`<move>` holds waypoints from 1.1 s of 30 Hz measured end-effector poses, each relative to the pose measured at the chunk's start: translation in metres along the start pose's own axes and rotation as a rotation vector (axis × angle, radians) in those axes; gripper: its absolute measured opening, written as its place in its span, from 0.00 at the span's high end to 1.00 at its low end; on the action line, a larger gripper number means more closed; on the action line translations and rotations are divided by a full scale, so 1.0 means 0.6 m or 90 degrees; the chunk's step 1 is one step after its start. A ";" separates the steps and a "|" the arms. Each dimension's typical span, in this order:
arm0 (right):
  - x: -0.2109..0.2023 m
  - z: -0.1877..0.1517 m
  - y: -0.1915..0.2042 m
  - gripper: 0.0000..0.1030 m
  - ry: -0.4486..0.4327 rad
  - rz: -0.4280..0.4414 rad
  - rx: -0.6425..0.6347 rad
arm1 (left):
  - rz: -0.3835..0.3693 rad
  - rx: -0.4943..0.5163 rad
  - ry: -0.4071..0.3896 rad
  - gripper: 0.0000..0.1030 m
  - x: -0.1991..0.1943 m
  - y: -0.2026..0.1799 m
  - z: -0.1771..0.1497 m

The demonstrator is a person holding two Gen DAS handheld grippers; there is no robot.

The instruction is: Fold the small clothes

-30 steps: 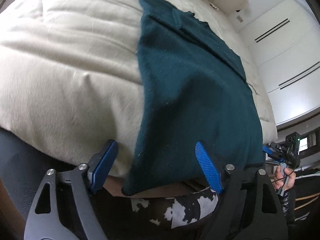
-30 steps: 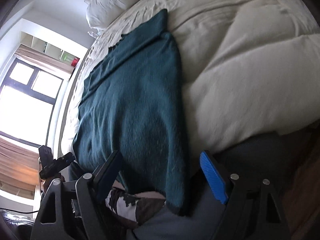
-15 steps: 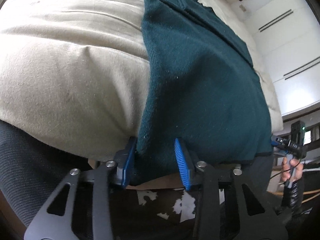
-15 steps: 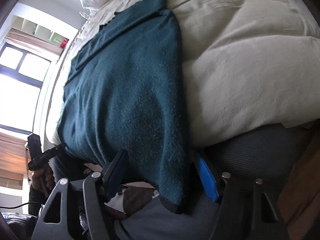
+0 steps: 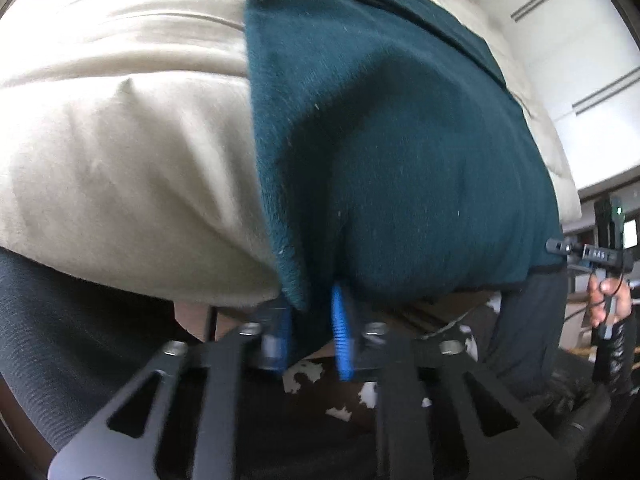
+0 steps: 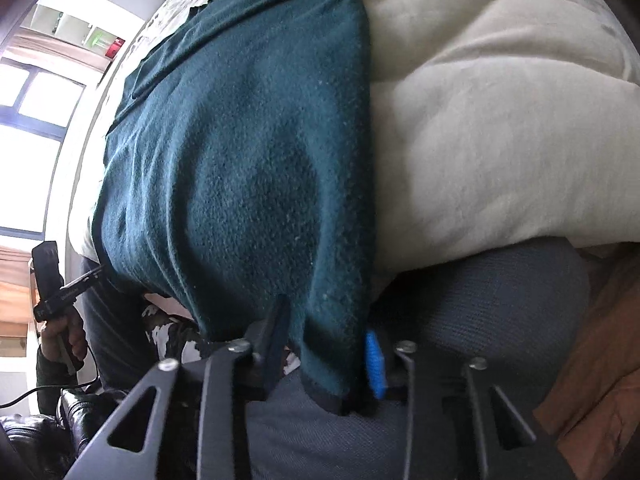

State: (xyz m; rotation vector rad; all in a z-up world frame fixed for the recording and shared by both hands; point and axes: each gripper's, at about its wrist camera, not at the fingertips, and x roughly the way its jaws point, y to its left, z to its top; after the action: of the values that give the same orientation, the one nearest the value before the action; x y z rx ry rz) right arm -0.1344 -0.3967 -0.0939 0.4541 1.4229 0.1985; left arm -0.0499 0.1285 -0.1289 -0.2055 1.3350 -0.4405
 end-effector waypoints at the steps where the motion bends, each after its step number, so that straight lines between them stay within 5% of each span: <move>1: 0.000 -0.001 -0.001 0.77 0.001 0.003 0.001 | -0.002 0.003 0.002 0.93 0.002 -0.004 0.000; 4: -0.001 -0.007 -0.006 0.90 0.002 0.016 0.005 | -0.001 0.013 -0.002 0.95 0.001 -0.011 0.002; 11: -0.049 -0.016 0.002 0.92 -0.059 0.119 0.002 | -0.052 0.032 -0.023 0.95 -0.050 -0.018 0.002; 17: -0.118 0.002 0.005 0.92 -0.171 0.262 0.013 | -0.216 -0.029 -0.104 0.95 -0.125 -0.001 0.022; 22: -0.114 0.027 -0.004 0.92 -0.187 0.290 0.035 | -0.331 -0.081 -0.141 0.95 -0.152 0.012 0.041; 33: -0.117 0.125 0.003 0.92 -0.247 0.391 0.079 | -0.480 -0.182 -0.211 0.95 -0.176 0.060 0.146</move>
State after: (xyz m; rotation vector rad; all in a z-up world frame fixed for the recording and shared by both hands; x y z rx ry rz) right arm -0.0710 -0.4371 -0.0237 0.9734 0.8866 0.4883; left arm 0.0239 0.1962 -0.0285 -0.9965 0.9523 -0.8026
